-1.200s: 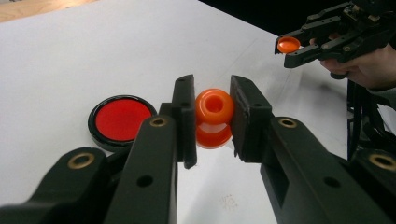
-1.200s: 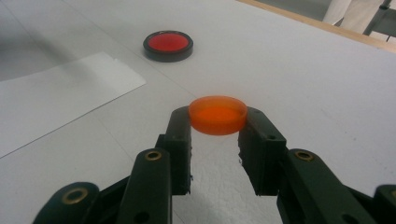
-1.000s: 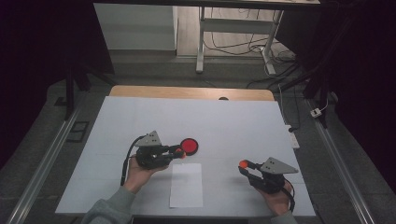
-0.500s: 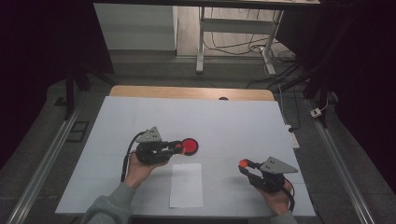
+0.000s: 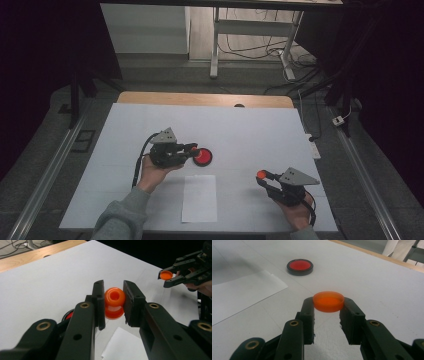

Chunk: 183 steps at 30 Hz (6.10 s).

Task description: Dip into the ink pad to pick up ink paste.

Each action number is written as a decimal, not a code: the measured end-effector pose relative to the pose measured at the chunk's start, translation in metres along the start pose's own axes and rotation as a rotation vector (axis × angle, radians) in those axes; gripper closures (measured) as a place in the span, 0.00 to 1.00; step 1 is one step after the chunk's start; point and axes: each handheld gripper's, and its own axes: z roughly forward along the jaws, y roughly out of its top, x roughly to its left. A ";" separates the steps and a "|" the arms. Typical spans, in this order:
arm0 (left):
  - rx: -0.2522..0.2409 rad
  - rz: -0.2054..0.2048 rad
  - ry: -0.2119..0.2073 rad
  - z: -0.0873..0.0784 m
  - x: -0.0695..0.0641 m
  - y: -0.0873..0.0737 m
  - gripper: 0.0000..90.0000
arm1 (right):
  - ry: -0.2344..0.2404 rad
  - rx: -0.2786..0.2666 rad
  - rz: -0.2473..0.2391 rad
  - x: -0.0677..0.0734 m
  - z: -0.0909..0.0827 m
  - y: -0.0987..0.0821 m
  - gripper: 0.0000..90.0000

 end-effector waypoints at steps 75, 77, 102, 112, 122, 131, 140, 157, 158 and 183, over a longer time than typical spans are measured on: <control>0.196 0.056 0.113 0.081 0.037 -0.031 0.81 | 0.001 0.007 -0.009 0.001 -0.001 -0.002 0.72; 0.195 0.062 0.117 0.081 0.036 -0.032 0.81 | 0.005 0.007 -0.010 0.001 -0.001 -0.002 0.72; 0.190 0.095 0.154 0.083 0.030 -0.035 0.82 | 0.002 0.002 -0.014 0.001 -0.002 -0.001 0.72; 0.182 0.096 0.154 0.083 0.030 -0.036 0.82 | 0.002 0.006 -0.011 0.002 -0.001 -0.002 0.72; 0.181 0.107 0.157 0.083 0.029 -0.037 0.81 | -0.003 0.003 -0.011 0.001 -0.002 -0.002 0.72; 0.155 0.086 0.138 0.078 0.032 -0.034 0.81 | -0.001 0.002 -0.015 0.001 -0.002 -0.002 0.72; 0.063 0.091 0.127 0.059 0.023 -0.015 0.81 | 0.000 0.002 -0.015 0.001 -0.002 -0.002 0.72; 0.153 0.069 0.152 0.070 0.032 -0.025 0.81 | 0.001 0.003 -0.011 0.000 -0.002 -0.002 0.72; 0.156 0.067 0.151 0.070 0.033 -0.026 0.81 | -0.001 -0.001 -0.009 0.000 -0.001 -0.002 0.72; 0.190 0.073 0.151 0.075 0.035 -0.038 0.81 | 0.000 0.000 -0.006 0.000 -0.002 -0.002 0.72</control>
